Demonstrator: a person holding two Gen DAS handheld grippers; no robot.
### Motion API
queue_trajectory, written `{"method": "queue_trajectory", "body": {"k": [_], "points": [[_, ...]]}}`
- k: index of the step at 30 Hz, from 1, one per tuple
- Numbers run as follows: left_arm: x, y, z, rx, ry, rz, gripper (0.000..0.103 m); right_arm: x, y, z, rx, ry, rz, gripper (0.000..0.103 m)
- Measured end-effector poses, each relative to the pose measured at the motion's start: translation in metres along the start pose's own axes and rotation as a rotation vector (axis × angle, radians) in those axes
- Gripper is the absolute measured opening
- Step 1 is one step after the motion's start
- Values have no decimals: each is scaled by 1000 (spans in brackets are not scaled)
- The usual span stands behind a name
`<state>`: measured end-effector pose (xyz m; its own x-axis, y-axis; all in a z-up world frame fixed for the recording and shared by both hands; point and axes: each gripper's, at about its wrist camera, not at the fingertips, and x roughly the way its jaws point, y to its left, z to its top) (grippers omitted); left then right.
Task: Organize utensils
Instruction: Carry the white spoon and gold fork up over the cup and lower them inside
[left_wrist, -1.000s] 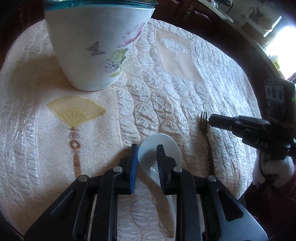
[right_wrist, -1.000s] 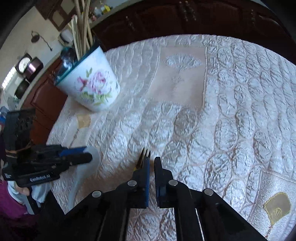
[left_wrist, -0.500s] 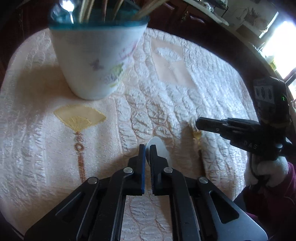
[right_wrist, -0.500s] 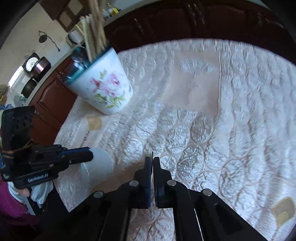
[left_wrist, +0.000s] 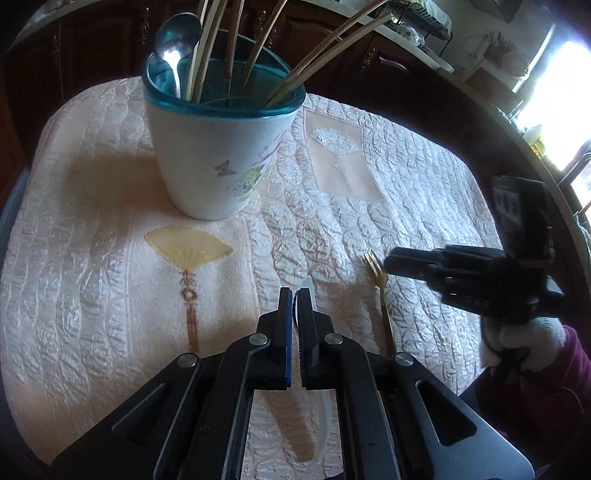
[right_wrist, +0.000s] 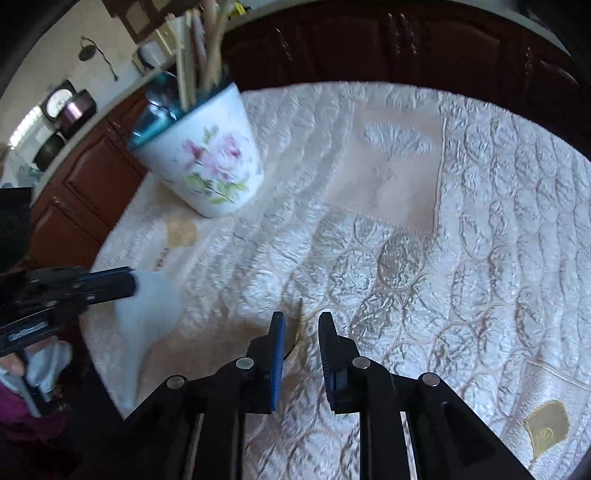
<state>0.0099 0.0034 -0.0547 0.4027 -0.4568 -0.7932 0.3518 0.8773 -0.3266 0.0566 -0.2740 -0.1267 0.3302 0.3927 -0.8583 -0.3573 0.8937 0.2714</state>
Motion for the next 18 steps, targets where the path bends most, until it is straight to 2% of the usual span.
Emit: {"method": "queue_trajectory", "body": {"k": [2, 3, 4, 10, 18], "points": [[1, -1, -1, -3, 1, 2, 1, 13, -3, 2, 29, 32, 16, 14], [1, -1, -1, -2, 0, 3, 1, 16, -3, 3, 35, 35, 12, 6], [1, -2, -1, -1, -1, 4, 1, 16, -3, 3, 33, 31, 8, 3], [-19, 0, 5, -6, -49, -5, 1, -27, 1, 3, 24, -50, 39, 2], [-66, 4, 22, -25, -168, -13, 1, -87, 20, 20, -17, -202, 51, 2]]}}
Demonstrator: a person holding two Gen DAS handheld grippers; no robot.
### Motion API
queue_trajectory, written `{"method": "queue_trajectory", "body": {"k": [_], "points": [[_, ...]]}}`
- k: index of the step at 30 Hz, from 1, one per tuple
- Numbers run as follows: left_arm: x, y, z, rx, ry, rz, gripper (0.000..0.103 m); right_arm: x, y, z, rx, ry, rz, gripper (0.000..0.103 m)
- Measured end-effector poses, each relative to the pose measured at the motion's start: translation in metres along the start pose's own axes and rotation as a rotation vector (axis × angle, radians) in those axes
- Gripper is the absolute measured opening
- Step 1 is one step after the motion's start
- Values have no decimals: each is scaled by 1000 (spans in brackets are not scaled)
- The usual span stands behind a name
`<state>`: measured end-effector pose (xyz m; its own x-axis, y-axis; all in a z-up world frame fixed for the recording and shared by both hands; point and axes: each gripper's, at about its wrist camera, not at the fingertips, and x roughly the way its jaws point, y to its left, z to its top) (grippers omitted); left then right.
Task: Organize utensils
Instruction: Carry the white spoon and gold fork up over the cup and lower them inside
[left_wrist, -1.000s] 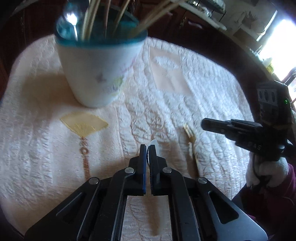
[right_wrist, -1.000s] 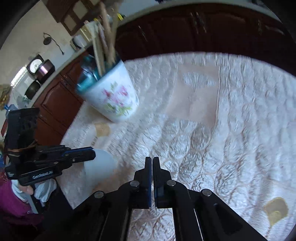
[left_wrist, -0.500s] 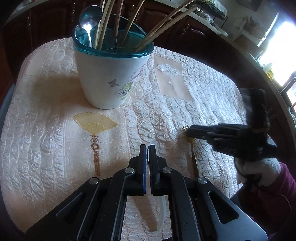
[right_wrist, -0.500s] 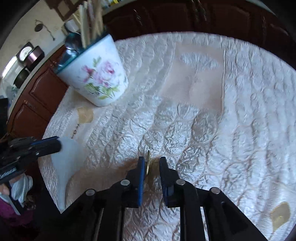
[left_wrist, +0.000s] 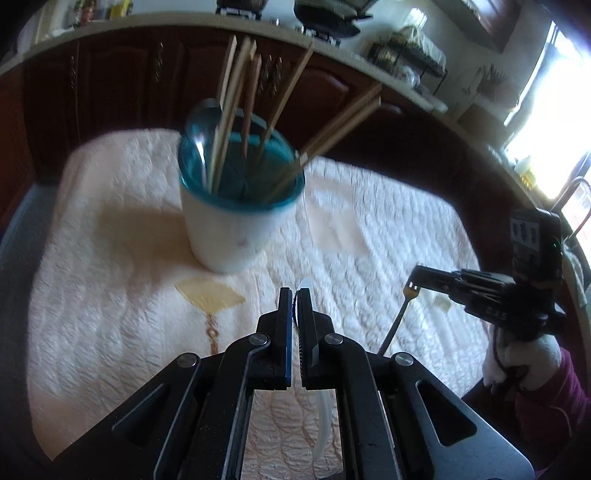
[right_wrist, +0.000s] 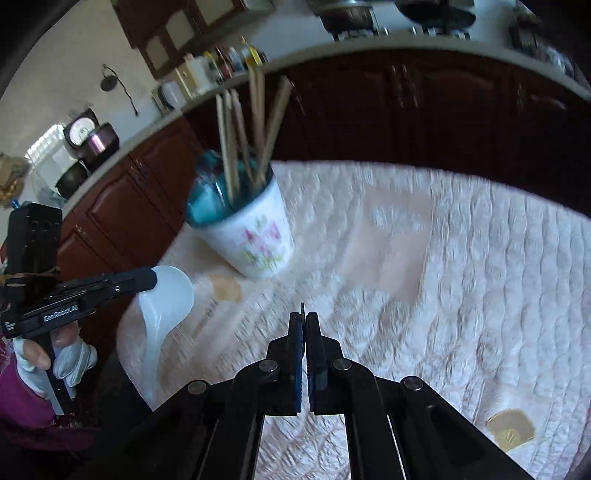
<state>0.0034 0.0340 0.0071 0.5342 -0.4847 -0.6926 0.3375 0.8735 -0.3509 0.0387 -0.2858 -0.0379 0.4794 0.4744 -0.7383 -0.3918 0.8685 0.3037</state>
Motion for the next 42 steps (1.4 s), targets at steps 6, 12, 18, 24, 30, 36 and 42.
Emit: {"method": "queue_trajectory", "body": {"k": [6, 12, 18, 24, 30, 36, 42], "points": [[-34, 10, 28, -21, -108, 26, 1, -24, 29, 34, -39, -106, 20, 2], [-59, 20, 66, -48, -243, 87, 1, -35, 50, 77, -79, -186, -1, 2], [-64, 23, 98, -46, -372, 185, 1, -31, 70, 112, -115, -237, -41, 2], [-45, 29, 121, -39, -477, 279, 1, -7, 88, 138, -162, -251, -96, 2], [-15, 37, 125, -21, -525, 323, 1, 21, 96, 150, -207, -234, -135, 2], [10, 38, 116, 18, -557, 348, 1, 44, 95, 148, -241, -201, -167, 2], [27, 39, 98, 40, -546, 373, 1, 64, 92, 134, -256, -150, -176, 2]]}}
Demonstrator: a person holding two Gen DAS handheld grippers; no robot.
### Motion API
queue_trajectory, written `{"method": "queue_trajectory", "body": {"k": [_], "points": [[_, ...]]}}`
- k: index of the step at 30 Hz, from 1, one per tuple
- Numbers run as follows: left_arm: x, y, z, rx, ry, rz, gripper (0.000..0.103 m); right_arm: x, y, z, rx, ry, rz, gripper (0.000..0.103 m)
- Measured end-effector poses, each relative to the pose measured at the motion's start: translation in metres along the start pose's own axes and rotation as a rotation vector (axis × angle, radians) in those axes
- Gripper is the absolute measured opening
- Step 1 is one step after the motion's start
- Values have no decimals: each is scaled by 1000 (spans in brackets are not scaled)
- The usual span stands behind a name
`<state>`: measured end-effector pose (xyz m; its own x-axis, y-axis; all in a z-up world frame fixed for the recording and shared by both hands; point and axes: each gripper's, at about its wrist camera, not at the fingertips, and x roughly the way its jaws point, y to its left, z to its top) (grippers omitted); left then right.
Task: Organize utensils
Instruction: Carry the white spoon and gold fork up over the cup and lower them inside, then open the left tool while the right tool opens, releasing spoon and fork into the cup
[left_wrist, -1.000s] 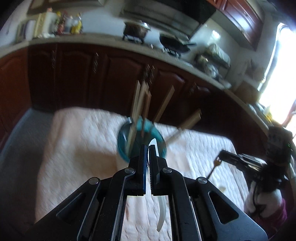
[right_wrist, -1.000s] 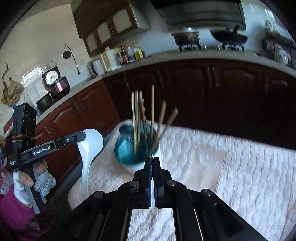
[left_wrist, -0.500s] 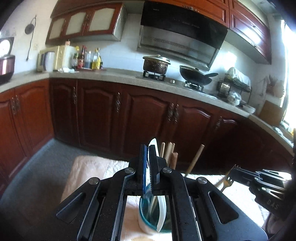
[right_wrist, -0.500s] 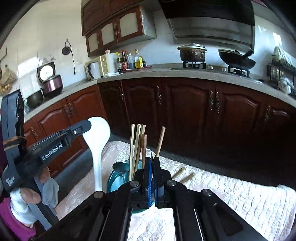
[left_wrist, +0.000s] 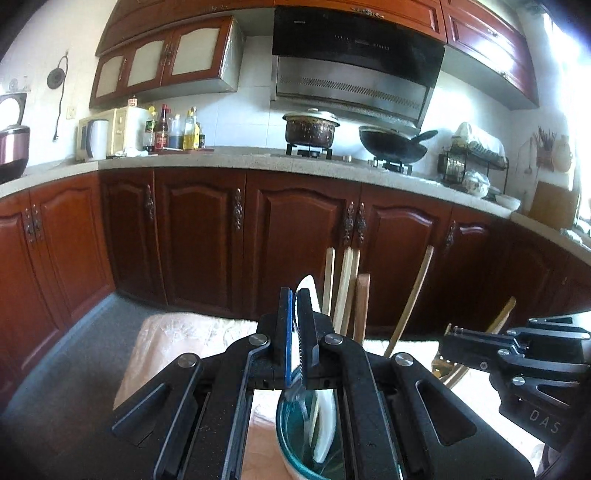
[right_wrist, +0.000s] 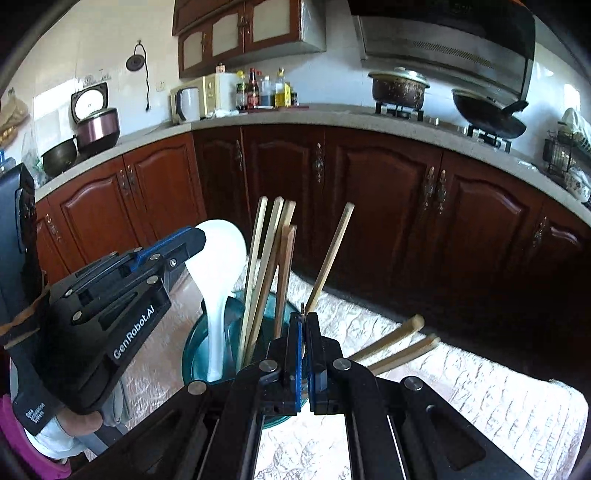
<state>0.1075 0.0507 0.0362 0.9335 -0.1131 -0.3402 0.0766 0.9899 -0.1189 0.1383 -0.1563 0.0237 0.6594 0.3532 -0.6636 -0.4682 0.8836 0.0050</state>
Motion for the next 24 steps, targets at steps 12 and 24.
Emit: {"method": "queue_trajectory", "body": {"k": [12, 24], "points": [[-21, 5, -24, 27, 49, -7, 1, 17, 11, -20, 0, 64, 52, 2], [-17, -1, -45, 37, 159, -16, 1, 27, 2, -35, 82, 105, 89, 4]]}}
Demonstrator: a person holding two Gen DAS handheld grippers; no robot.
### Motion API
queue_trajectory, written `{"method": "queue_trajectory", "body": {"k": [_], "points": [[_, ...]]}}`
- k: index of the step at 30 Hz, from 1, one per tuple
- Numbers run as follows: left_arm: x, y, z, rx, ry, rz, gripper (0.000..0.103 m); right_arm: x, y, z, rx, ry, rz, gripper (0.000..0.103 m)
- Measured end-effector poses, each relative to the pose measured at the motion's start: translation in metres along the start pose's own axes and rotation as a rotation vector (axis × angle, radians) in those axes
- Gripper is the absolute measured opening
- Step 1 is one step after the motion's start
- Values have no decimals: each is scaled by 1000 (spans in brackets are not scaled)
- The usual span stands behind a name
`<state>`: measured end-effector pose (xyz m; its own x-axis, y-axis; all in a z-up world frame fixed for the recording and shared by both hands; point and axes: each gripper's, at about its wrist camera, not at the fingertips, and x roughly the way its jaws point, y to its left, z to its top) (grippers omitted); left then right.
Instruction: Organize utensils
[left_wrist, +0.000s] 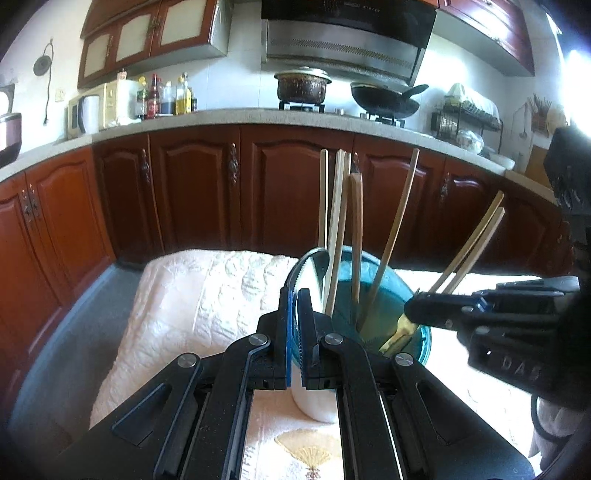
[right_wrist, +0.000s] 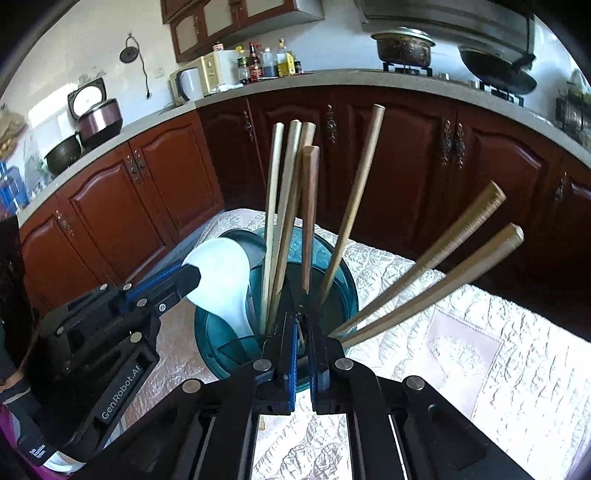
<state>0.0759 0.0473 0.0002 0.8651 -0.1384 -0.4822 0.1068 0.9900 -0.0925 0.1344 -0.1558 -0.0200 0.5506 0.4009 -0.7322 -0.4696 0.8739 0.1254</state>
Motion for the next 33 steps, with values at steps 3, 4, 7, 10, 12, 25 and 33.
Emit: {"method": "queue_trajectory", "body": {"k": [3, 4, 7, 10, 12, 25, 33], "points": [[-1, 2, 0, -3, 9, -9, 1, -6, -7, -5, 24, -12, 10, 8], [-2, 3, 0, -3, 13, -12, 1, -9, -8, -6, 34, -16, 12, 9], [-3, 3, 0, -9, 29, -18, 2, -14, -13, -8, 59, -25, 22, 11], [-4, 4, -1, -23, 47, -22, 4, -22, -15, -10, 73, -37, 24, 11], [-6, 4, -3, -26, 55, -24, 10, -27, -16, -11, 82, -44, 28, 14], [-36, 1, -1, -32, 96, -27, 49, -70, -15, -26, 121, -115, -2, 31], [-57, -2, -2, -30, 120, 17, 49, -71, -4, -35, 133, -97, -30, 38]]}}
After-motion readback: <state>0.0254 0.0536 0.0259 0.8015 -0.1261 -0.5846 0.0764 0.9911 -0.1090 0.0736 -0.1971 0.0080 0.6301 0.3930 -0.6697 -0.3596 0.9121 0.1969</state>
